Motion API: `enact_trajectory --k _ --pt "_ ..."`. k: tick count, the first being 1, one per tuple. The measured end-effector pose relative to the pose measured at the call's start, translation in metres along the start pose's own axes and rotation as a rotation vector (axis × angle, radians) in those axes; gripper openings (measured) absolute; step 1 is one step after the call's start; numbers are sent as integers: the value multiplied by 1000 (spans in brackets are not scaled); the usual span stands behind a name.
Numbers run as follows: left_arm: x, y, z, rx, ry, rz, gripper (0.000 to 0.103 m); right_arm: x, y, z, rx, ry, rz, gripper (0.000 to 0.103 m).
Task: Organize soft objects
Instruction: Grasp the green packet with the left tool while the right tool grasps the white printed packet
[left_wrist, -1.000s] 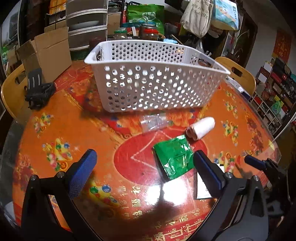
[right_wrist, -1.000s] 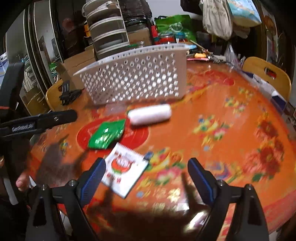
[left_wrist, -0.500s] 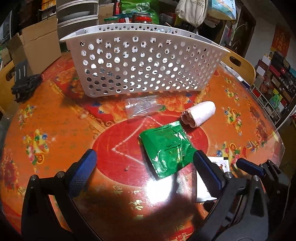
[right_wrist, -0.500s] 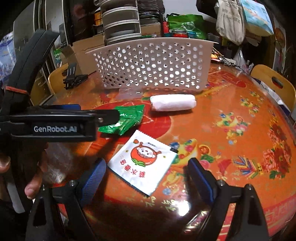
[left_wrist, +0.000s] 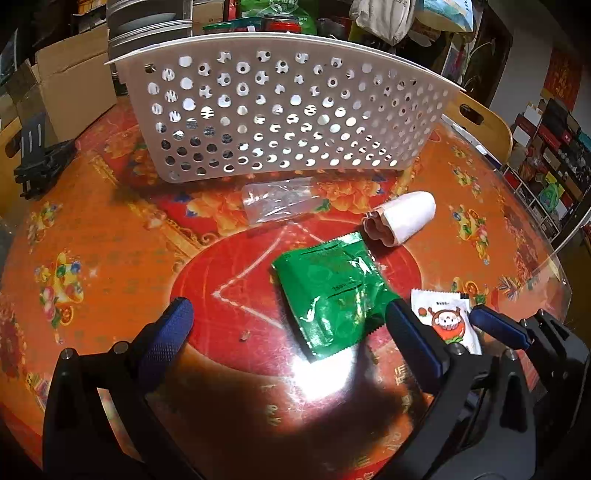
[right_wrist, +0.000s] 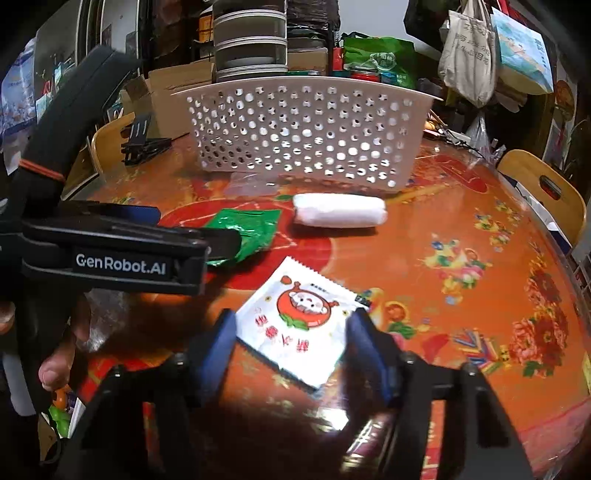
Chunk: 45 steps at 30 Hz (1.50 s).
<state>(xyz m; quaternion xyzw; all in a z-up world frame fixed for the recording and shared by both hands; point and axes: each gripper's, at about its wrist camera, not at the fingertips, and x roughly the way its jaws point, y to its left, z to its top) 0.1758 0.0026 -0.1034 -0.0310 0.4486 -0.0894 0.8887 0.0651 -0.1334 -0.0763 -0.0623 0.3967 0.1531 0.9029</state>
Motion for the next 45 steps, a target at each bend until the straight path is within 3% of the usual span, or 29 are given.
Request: enact_trajectory --k 5,18,21,23,25,38,45 --pt "4 -11 2 26 8 3 103 -4 -7 -3 5 -6 -1 52" --pt "15 -24 2 66 24 31 102 -9 -22 -8 42 -22 15 52" --pt "14 -29 0 88 10 45 92 -10 -22 -9 40 -24 18 52" --pt "12 -30 -1 98 -6 43 78 -10 -23 -9 41 -25 23 52" --pt "9 -30 -3 101 -24 44 70 -11 -23 -9 42 -26 26 52" --pt "0 -23 -9 95 -52 -9 42 -10 -22 -8 42 -17 21 52" --pt "-2 -18 -11 76 -60 -29 36 -10 -23 -6 52 -11 25 51"
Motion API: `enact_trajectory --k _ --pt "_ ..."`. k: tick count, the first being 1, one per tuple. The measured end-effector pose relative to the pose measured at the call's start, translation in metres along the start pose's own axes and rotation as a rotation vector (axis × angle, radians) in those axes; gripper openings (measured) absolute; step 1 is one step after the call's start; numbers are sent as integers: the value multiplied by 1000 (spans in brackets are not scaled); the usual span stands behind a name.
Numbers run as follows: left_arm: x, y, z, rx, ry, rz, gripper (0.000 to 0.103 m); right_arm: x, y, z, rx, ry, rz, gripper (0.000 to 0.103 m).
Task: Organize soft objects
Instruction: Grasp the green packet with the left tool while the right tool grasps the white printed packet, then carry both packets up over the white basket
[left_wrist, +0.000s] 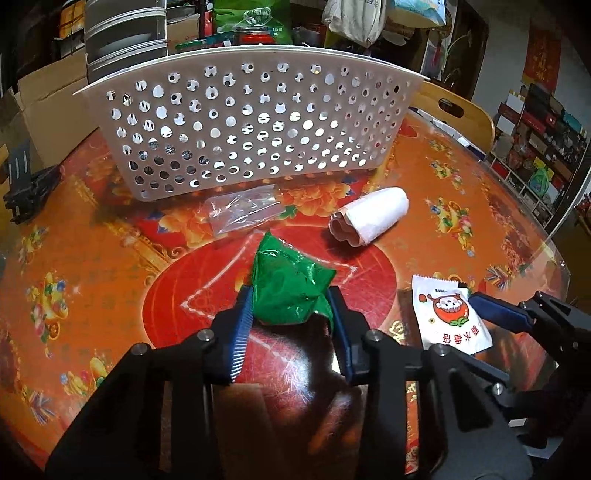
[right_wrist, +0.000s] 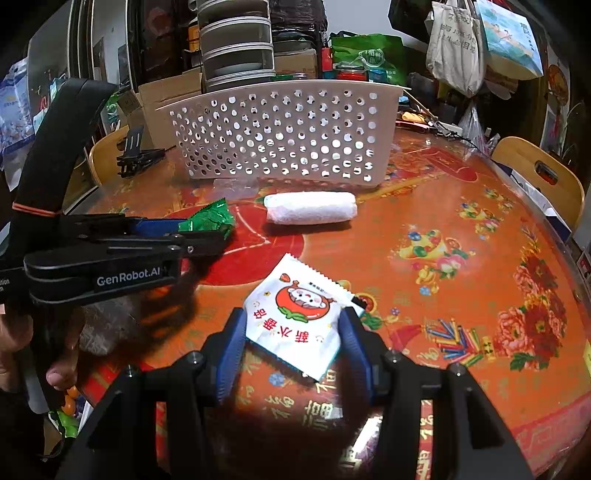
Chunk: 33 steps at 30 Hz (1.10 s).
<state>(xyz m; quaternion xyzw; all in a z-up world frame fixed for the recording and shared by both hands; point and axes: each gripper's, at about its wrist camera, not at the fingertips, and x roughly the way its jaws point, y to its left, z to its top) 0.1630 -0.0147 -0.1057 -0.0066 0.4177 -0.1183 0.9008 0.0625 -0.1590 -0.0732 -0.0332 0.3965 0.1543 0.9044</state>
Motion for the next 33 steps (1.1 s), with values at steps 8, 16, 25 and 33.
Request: enact_trajectory --k 8,16,25,33 --pt "-8 -1 0 2 -23 -11 35 1 0 3 7 5 -1 46" --pt "-19 9 -1 -20 -43 -14 35 -1 -3 5 23 7 13 26" --pt "-33 17 1 -36 -76 -23 35 -14 2 11 21 -23 31 22" --pt "-47 26 3 -48 -102 -19 35 -24 5 23 9 -47 53 22"
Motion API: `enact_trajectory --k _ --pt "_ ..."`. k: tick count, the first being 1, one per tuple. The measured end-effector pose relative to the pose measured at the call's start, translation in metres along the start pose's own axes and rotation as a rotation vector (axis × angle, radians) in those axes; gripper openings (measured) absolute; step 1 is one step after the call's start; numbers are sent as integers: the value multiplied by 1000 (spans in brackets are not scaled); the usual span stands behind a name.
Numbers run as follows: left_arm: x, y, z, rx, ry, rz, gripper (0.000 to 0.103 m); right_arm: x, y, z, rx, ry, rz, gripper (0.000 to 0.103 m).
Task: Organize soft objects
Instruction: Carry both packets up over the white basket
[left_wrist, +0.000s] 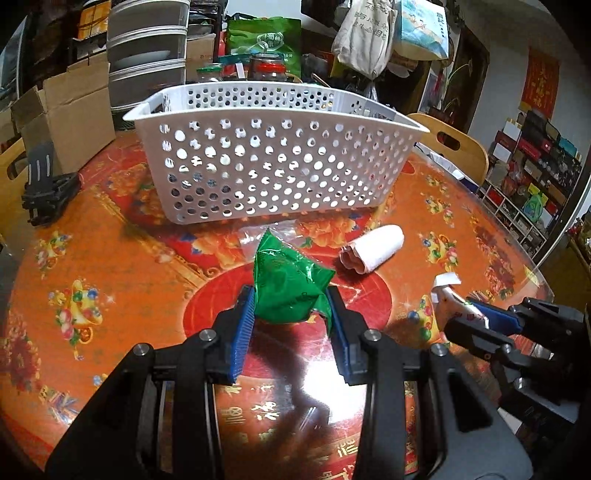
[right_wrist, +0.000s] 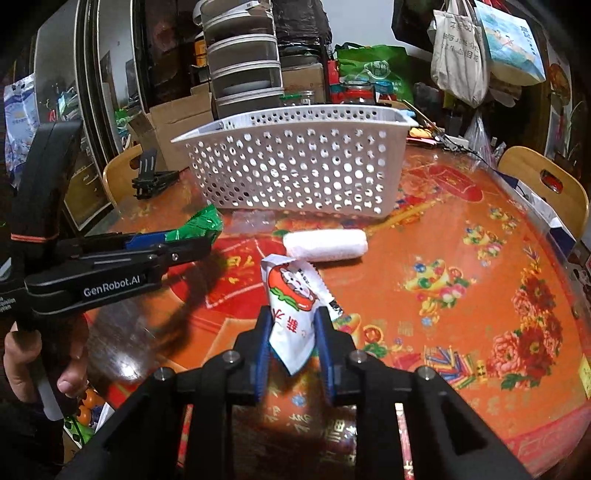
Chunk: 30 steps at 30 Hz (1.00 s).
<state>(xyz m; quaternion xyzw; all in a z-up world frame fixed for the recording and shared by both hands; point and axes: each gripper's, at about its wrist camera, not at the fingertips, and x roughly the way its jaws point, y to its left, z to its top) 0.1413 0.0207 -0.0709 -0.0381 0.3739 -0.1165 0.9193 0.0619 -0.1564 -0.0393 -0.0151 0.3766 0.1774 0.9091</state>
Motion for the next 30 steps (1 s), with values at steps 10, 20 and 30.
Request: enact_trajectory --k 10,20,30 --pt "-23 2 17 13 -45 27 35 -17 1 34 -40 -51 -1 21" --pt "-47 -2 49 49 -92 71 35 -29 -5 73 -71 -87 -2 21" --pt "-57 2 102 81 -133 116 35 -35 -8 117 -98 -119 -17 21"
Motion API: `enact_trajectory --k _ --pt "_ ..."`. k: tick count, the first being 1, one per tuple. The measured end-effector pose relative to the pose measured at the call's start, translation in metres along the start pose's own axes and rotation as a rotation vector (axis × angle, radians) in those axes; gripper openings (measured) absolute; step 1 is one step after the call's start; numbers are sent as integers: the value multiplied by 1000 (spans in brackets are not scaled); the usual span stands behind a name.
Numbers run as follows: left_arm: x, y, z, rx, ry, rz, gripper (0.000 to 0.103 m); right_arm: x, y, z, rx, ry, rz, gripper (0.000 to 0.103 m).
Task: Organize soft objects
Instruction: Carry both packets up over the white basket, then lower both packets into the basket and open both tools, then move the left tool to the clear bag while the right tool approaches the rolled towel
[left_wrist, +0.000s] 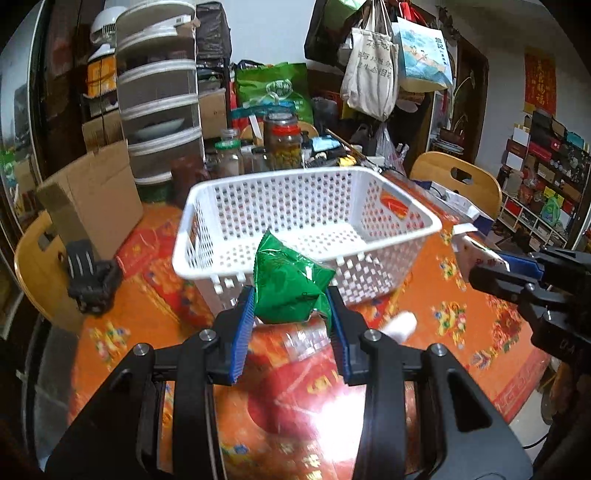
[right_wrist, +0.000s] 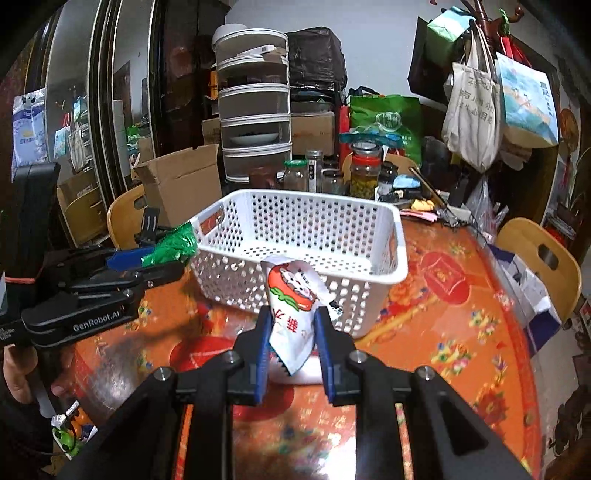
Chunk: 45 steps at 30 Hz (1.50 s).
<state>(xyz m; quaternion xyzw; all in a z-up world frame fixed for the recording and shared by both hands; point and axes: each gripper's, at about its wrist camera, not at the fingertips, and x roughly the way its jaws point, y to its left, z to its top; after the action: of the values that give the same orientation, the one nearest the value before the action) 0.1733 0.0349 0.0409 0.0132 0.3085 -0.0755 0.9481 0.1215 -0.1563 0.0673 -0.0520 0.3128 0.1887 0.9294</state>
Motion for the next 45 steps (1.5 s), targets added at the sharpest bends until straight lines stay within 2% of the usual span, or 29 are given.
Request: enact_trajectory --k 7,10,13,18,21,26,30,37,39,40,41,42,45 --pt "7 3 49 31 -18 40 35 14 -14 39 3 2 -11 21" --pt "19 3 78 34 4 46 35 28 -24 60 16 24 -9 21" --pt "41 0 102 43 54 50 35 50 -32 81 18 58 -27 21" --pt "103 -5 126 33 206 38 35 104 -47 101 39 174 -35 22" --pt "140 2 132 -9 287 49 36 137 -53 104 41 252 -52 22" --pt "173 21 131 -59 342 89 36 179 -60 103 41 346 -65 22" --pt "198 29 126 -62 401 99 36 196 -61 102 42 378 -57 22" --pt "219 37 117 -85 437 99 37 211 -52 105 11 407 -58 22" --pt "219 37 116 -82 427 99 43 214 -52 104 18 410 -50 27" --pt "218 37 117 -82 416 97 52 215 -53 104 21 410 -52 32" --pt "214 37 118 -89 399 103 62 215 -54 104 26 413 -51 44" --pt "211 38 119 -96 383 104 65 213 -54 105 30 411 -51 53" --pt "194 39 122 -98 340 93 73 198 -57 108 40 375 -51 56"
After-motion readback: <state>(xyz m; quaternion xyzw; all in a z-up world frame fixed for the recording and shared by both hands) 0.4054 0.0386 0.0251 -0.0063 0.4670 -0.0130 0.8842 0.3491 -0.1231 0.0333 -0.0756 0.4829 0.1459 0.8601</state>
